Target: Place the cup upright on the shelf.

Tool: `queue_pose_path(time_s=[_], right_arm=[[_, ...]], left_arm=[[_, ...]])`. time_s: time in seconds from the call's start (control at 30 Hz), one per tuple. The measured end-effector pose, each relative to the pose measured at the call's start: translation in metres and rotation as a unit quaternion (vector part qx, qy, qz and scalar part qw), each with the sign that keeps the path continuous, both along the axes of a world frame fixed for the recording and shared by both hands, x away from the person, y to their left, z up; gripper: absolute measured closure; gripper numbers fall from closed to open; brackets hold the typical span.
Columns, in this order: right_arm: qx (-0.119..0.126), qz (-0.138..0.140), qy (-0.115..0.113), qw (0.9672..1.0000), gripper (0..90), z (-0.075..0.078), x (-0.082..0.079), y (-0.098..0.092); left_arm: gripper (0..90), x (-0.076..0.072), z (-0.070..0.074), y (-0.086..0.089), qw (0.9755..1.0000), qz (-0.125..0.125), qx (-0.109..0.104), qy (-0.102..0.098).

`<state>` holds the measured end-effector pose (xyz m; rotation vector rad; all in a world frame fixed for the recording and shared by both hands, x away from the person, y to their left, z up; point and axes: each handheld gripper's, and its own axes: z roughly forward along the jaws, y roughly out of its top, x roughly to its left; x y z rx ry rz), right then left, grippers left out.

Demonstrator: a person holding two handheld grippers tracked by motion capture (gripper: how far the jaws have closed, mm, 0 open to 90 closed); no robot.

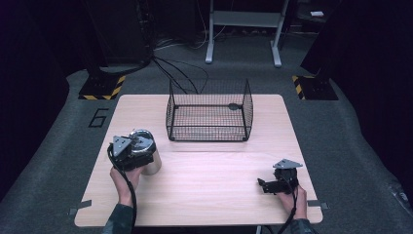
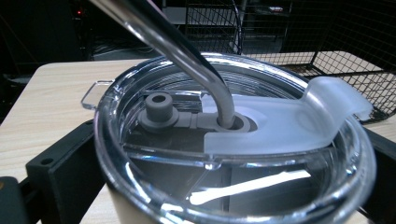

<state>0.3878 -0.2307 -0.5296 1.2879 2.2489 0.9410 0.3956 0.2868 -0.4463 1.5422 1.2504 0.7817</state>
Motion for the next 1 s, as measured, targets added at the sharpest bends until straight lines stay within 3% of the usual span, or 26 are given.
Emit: queue_pose_path(time_s=[0.07, 0.2, 0.57, 0.77, 0.87, 1.0], right_arm=[[0.0, 0.0, 0.0, 1.0, 0.0, 0.0, 0.0, 0.0], [0.002, 0.0, -0.004, 1.0, 0.0, 0.0, 0.0, 0.0], [0.0, 0.0, 0.0, 1.0, 0.0, 0.0, 0.0, 0.0], [0.0, 0.0, -0.001, 1.0, 0.0, 0.0, 0.0, 0.0], [0.002, 0.0, -0.003, 1.0, 0.0, 0.0, 0.0, 0.0], [0.002, 0.0, -0.004, 1.0, 0.0, 0.0, 0.0, 0.0]], left_arm=[[1.0, 0.001, -0.002, -0.001, 1.0, 0.004, -0.005, -0.003], [2.5, 0.0, -0.002, -0.003, 0.9999, 0.01, 0.005, -0.01], [3.3, 0.002, 0.001, 0.002, 0.9999, 0.0, 0.013, -0.001], [3.4, -0.001, 0.008, 0.006, 0.9998, -0.006, 0.015, -0.009], [3.4, -0.004, 0.014, 0.009, 0.9998, -0.014, 0.005, -0.014], [3.5, -0.005, 0.021, 0.01, 0.9996, -0.023, 0.011, -0.014]])
